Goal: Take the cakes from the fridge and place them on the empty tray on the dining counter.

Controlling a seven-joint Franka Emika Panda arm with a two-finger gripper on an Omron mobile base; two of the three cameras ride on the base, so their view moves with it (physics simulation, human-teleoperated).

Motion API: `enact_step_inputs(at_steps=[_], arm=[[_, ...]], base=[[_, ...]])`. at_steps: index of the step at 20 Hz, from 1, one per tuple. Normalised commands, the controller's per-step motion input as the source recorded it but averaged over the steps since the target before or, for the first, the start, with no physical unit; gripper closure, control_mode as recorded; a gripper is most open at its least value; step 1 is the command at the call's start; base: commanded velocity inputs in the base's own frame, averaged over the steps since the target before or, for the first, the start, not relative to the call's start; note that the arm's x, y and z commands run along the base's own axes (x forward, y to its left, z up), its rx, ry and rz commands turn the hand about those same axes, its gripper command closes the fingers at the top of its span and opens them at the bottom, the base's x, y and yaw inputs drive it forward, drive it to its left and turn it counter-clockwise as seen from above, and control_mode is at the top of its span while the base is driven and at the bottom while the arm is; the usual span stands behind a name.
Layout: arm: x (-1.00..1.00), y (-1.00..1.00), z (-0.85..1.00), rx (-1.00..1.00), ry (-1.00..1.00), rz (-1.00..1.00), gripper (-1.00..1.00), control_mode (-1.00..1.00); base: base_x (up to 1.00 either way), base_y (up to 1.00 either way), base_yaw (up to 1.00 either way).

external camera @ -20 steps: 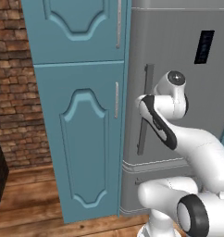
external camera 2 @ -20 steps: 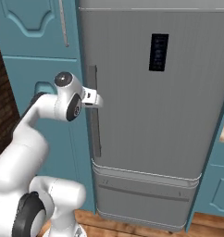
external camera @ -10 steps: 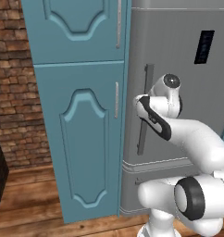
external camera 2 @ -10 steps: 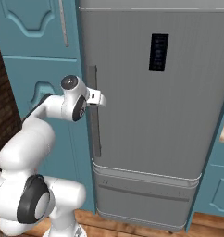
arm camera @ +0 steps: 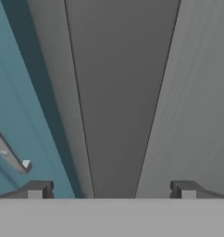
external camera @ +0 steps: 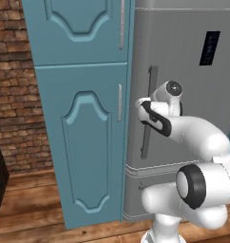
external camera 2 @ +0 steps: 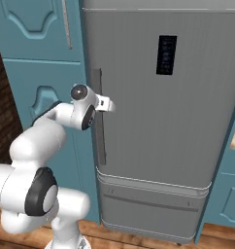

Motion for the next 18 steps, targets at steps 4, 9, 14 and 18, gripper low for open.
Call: enact_step_inputs(at_steps=[4,9,14,18], arm=[[0.31,-0.06,-0.07,0.01,-0.03,0.00,-1.00,-1.00],[0.32,-0.03,-0.06,0.01,-0.03,0.00,-1.00,-1.00],[0.33,0.00,-0.11,0.00,-0.01,0.00,1.00,-1.00],[0.22,-0.01,-0.11,0.00,-0.05,0.00,1.00,-1.00]], base=[[0.00,0.00,0.00],[0.00,0.00,0.00],[0.00,0.00,0.00],[0.00,0.00,0.00]])
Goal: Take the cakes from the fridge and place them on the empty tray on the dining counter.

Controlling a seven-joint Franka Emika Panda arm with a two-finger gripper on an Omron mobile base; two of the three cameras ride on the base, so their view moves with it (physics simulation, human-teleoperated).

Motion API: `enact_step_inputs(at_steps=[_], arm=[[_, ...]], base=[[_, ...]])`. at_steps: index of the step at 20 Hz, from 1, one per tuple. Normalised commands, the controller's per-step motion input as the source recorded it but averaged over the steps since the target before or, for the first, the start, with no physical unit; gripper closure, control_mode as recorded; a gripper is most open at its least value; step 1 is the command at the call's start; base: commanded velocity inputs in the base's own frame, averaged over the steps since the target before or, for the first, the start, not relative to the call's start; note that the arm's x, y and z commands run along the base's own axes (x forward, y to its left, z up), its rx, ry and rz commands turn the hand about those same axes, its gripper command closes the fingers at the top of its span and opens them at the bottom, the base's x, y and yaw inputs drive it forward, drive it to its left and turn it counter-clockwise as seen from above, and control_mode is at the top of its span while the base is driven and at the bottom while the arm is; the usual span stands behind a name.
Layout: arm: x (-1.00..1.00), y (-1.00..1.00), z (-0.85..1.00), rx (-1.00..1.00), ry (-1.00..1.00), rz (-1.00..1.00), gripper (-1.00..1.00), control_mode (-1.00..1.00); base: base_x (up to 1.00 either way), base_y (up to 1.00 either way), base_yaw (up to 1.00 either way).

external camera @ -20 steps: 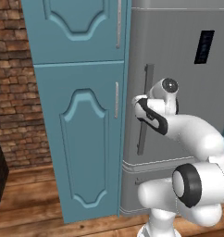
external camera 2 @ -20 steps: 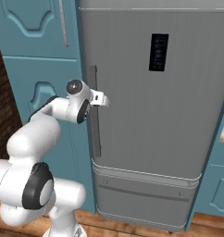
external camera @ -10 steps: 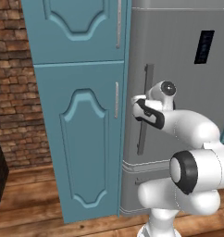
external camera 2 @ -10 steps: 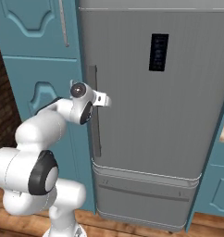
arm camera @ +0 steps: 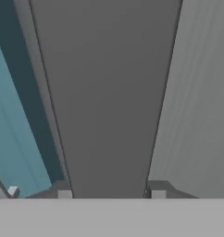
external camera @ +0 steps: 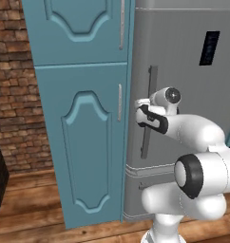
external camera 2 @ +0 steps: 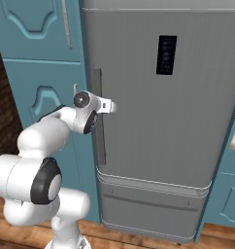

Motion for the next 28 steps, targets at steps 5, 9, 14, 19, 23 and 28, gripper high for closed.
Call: enact_step_inputs(at_steps=[5,9,14,19,23,28], arm=[[0.00,-0.29,-0.05,0.00,-0.09,-0.06,1.00,-1.00],[-0.28,-0.48,0.00,0.00,-0.10,-0.08,1.00,-1.00],[-0.54,-0.56,0.00,0.00,-0.09,-0.08,1.00,-1.00],[-0.86,-0.71,0.00,0.00,-0.14,-0.06,1.00,-1.00],[-0.97,-0.86,0.00,0.00,-0.10,-0.04,1.00,-1.00],[-0.91,-0.89,0.00,0.01,-0.02,-0.04,1.00,-1.00]], base=[[0.00,0.00,0.00],[0.00,0.00,0.00],[0.00,0.00,0.00],[0.00,0.00,0.00],[0.00,0.00,0.00],[0.00,0.00,0.00]])
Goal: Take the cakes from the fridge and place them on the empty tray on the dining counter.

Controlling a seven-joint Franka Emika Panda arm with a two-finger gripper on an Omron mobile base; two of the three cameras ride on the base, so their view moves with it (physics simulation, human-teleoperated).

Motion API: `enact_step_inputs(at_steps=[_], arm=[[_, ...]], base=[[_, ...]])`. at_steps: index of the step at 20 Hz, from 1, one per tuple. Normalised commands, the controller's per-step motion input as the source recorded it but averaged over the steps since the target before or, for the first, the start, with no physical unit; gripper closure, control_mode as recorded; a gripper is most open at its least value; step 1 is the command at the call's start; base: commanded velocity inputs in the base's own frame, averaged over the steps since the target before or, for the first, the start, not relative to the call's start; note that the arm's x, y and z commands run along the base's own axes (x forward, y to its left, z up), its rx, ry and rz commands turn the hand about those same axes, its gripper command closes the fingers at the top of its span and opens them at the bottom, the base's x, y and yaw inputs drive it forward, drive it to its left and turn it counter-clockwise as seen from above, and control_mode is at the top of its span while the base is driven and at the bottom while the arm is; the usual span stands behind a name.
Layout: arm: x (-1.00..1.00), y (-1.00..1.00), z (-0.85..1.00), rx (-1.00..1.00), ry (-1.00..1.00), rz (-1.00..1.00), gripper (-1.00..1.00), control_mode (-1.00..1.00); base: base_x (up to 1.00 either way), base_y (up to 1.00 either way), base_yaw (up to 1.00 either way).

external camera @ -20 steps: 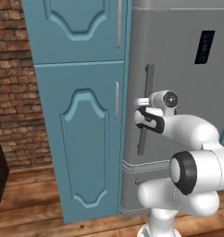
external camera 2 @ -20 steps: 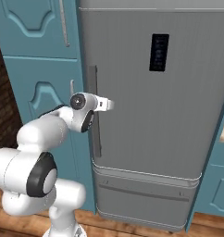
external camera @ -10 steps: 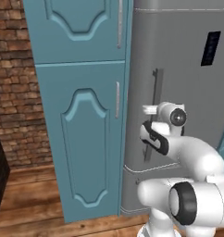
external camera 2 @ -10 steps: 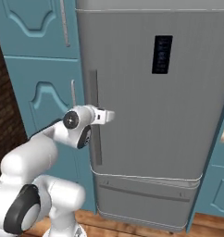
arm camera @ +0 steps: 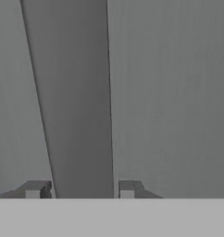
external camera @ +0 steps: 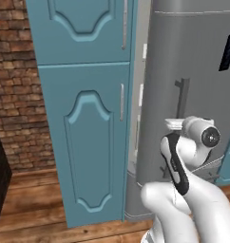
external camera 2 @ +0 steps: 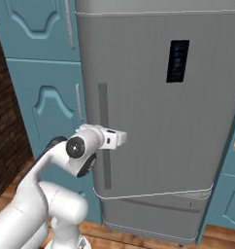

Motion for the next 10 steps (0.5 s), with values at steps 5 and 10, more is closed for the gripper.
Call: enact_step_inputs(at_steps=[5,10], arm=[[-0.50,-0.41,0.00,0.01,0.00,-0.05,-1.00,-1.00],[-0.47,0.07,0.12,0.02,0.00,-0.07,-1.00,-1.00]], base=[[0.00,0.00,0.00],[0.00,0.00,0.00]])
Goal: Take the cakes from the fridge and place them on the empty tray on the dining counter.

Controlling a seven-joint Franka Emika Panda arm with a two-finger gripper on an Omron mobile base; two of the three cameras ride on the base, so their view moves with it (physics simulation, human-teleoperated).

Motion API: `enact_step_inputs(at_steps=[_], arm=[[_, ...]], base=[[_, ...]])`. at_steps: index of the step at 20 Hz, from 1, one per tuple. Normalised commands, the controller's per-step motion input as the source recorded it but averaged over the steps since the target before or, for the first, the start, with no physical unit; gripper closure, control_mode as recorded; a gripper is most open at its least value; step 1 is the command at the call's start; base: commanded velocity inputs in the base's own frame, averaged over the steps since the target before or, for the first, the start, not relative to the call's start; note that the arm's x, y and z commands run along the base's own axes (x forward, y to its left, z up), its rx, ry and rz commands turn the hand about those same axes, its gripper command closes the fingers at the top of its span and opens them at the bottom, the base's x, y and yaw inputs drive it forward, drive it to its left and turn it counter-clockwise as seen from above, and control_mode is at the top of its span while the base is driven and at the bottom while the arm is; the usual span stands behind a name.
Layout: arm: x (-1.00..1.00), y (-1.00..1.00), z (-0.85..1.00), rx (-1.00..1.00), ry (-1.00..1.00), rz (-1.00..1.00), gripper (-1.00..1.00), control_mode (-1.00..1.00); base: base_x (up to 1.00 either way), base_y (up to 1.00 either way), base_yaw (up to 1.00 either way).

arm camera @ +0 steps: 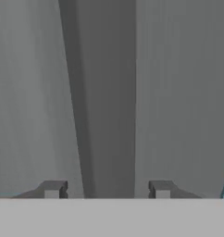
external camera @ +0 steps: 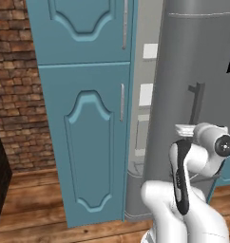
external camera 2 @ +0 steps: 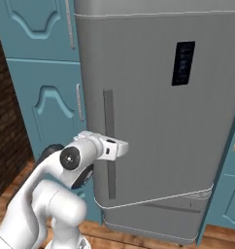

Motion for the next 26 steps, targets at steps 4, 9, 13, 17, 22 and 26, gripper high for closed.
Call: enact_step_inputs(at_steps=[4,9,13,17,22,26], arm=[[-0.96,0.36,0.41,0.06,0.00,-0.02,-1.00,-1.00],[-1.00,0.80,0.54,0.01,0.04,0.00,-1.00,-1.00],[-1.00,1.00,0.47,0.00,0.13,0.00,-1.00,-1.00],[-0.45,1.00,0.22,-0.01,0.08,-0.01,-1.00,-1.00],[0.27,1.00,0.01,-0.07,0.03,-0.13,-1.00,-1.00],[0.74,0.79,0.00,-0.09,0.02,-0.20,-1.00,-1.00]], base=[[0.00,0.00,0.00],[0.00,0.00,0.00],[0.00,0.00,0.00],[0.00,0.00,0.00],[0.00,0.00,0.00],[0.00,0.00,0.00]])
